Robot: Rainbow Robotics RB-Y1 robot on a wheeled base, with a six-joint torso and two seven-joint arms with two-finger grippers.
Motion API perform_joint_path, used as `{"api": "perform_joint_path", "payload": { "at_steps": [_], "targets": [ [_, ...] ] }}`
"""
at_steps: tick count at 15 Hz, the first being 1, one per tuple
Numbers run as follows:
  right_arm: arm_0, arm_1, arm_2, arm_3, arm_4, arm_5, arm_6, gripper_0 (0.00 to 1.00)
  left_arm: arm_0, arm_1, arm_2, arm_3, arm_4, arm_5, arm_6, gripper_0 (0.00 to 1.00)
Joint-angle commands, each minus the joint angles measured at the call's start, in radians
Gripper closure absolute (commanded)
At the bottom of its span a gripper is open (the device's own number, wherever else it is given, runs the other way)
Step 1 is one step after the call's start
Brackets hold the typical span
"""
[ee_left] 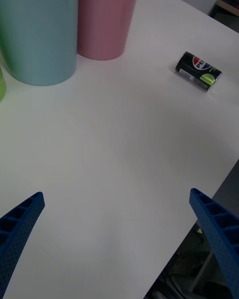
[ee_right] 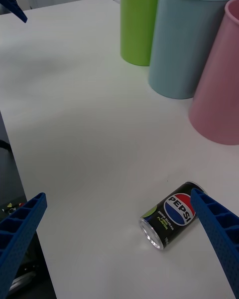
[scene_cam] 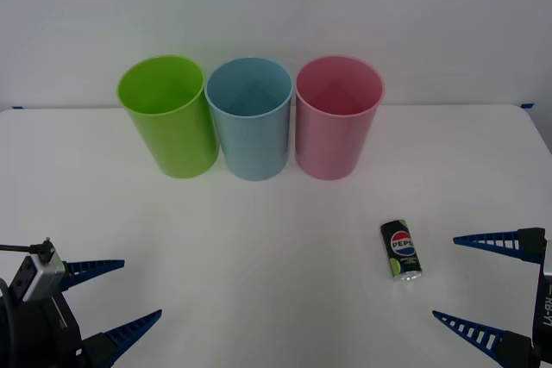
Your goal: Put cans in the blue bin and PET bottles in the pink bin and trash in the green bin.
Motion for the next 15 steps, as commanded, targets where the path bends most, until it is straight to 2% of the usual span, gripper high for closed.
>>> {"api": "perform_joint_path", "payload": {
  "at_steps": [1,15],
  "targets": [
    [0.000,0.000,0.000,0.000,0.000,0.000,0.000,0.00,0.000,0.000,0.000,0.000,0.000,0.000,0.000,0.00],
    [0.000,0.000,0.000,0.000,0.000,0.000,0.000,0.00,0.000,0.000,0.000,0.000,0.000,0.000,0.000,0.00]
  ]
}}
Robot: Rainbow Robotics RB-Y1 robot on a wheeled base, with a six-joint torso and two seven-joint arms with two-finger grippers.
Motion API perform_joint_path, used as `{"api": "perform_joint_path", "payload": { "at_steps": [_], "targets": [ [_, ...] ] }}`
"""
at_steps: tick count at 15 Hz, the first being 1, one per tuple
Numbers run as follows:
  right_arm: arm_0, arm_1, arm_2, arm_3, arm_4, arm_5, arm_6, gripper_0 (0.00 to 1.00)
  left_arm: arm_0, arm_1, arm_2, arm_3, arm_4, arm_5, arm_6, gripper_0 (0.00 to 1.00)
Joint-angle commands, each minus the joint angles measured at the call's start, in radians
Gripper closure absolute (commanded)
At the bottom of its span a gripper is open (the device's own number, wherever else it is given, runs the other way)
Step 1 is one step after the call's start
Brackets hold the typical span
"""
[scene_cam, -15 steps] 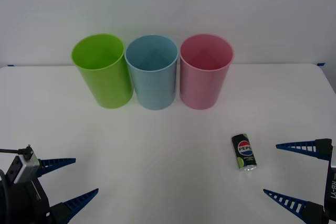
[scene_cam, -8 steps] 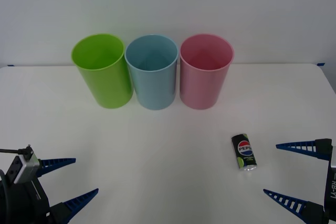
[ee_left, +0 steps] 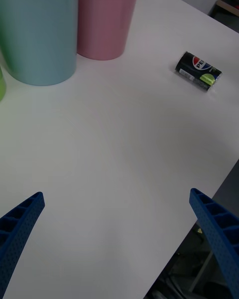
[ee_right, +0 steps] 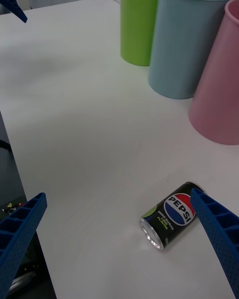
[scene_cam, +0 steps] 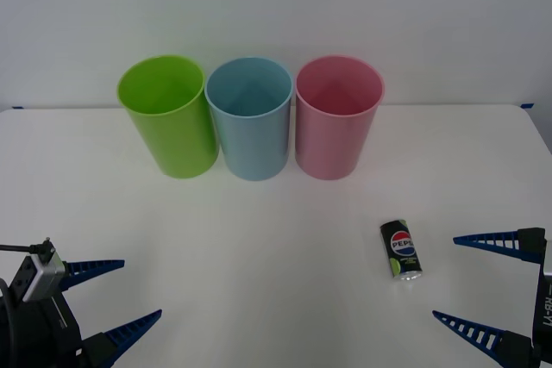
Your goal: Put cans in the blue bin and PET bottles in the pink bin and trash in the green bin.
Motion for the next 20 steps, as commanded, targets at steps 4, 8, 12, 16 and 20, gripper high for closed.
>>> {"api": "perform_joint_path", "payload": {
  "at_steps": [4,8,12,16,20],
  "targets": [
    [-0.015,0.034,-0.012,0.003,-0.021,-0.005,0.006,0.00,0.000,0.000,0.000,0.000,0.000,0.000,0.000,0.00],
    [-0.020,0.006,-0.043,-0.043,-0.017,-0.005,-0.086,0.00,0.000,0.000,0.000,0.000,0.000,0.000,0.000,0.00],
    [-0.015,-0.023,-0.084,-0.135,0.031,-0.002,-0.281,0.00,0.000,0.000,0.000,0.000,0.000,0.000,0.000,0.00],
    [-0.014,-0.023,-0.064,-0.238,0.172,0.052,-0.526,0.00,0.000,0.000,0.000,0.000,0.000,0.000,0.000,0.00],
    [-0.012,0.005,-0.023,-0.264,0.333,0.106,-0.695,0.00,0.000,0.000,0.000,0.000,0.000,0.000,0.000,0.00]
  ]
}}
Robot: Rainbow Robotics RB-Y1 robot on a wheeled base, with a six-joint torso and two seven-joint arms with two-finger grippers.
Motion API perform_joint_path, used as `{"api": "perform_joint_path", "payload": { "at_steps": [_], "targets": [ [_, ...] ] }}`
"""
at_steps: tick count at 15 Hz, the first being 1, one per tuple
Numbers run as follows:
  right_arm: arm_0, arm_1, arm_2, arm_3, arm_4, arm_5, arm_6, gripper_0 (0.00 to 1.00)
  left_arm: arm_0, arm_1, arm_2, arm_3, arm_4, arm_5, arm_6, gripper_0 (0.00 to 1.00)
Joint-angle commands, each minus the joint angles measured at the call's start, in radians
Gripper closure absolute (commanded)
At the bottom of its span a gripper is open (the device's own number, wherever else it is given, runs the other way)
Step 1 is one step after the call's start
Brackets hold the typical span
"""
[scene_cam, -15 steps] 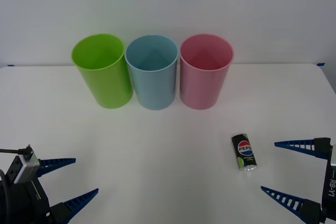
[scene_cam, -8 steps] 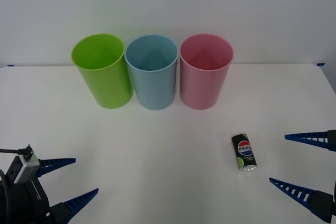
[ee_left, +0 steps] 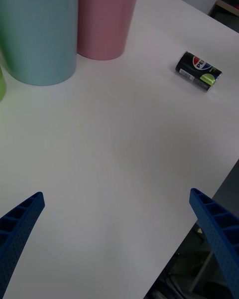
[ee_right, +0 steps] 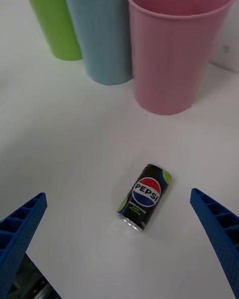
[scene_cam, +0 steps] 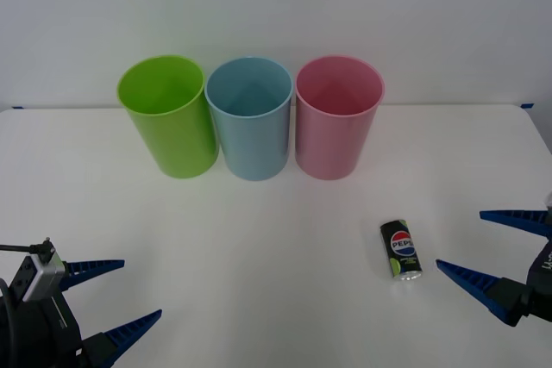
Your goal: Put cans in the blue bin and PET bottles in the pink bin and trash in the green bin.
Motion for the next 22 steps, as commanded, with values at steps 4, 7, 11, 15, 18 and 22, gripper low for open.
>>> {"api": "perform_joint_path", "payload": {
  "at_steps": [4,7,11,15,18,22],
  "targets": [
    [0.037,0.068,0.013,-0.032,0.173,0.012,-0.169,0.00,0.000,0.000,0.000,0.000,0.000,0.000,0.000,0.00],
    [0.038,0.077,0.024,-0.034,0.222,0.012,-0.212,0.00,0.000,0.000,0.000,0.000,0.000,0.000,0.000,0.00],
    [0.006,0.106,0.086,-0.023,0.346,0.010,-0.247,0.00,0.000,0.000,0.000,0.000,0.000,0.000,0.000,0.00],
    [-0.046,0.126,0.151,0.038,0.431,0.012,-0.234,0.00,0.000,0.000,0.000,0.000,0.000,0.000,0.000,0.00],
    [-0.066,0.138,0.185,0.064,0.478,0.012,-0.229,0.00,0.000,0.000,0.000,0.000,0.000,0.000,0.000,0.00],
    [-0.094,0.170,0.232,0.112,0.530,0.012,-0.237,0.00,0.000,0.000,0.000,0.000,0.000,0.000,0.000,0.00]
  ]
}}
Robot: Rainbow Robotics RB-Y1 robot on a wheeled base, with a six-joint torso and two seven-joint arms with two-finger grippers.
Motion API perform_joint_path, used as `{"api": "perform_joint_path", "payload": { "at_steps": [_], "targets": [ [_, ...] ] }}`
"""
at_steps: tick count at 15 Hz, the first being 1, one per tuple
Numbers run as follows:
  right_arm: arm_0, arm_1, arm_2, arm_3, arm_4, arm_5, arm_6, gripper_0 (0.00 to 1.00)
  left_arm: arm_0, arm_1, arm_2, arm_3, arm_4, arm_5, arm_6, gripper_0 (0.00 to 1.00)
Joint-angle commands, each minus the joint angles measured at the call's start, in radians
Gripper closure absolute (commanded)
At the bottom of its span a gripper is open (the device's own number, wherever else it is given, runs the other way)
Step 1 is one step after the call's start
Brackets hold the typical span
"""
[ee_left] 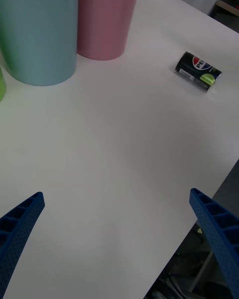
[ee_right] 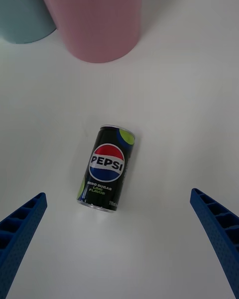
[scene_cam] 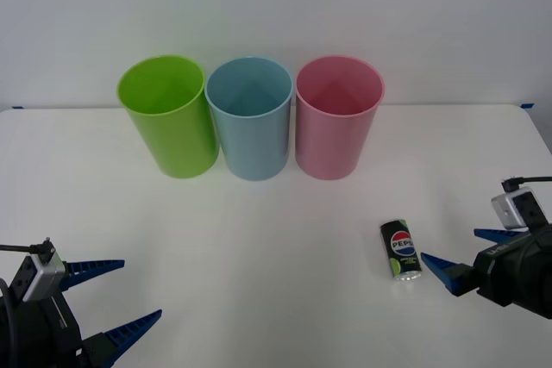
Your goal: Put cans in the blue bin and PET bottles in the pink bin and trash in the green bin.
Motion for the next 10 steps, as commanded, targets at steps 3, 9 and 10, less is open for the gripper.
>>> {"api": "perform_joint_path", "payload": {
  "at_steps": [3,9,10],
  "targets": [
    [-0.023,0.048,0.046,0.042,0.077,0.004,0.005,0.00,0.000,0.000,0.000,0.000,0.000,0.000,0.000,0.00],
    [-0.062,0.074,0.115,0.100,0.183,0.036,-0.009,0.00,0.000,0.000,0.000,0.000,0.000,0.000,0.000,0.00],
    [-0.072,0.078,0.126,0.118,0.189,0.046,-0.007,0.00,0.000,0.000,0.000,0.000,0.000,0.000,0.000,0.00]
  ]
}}
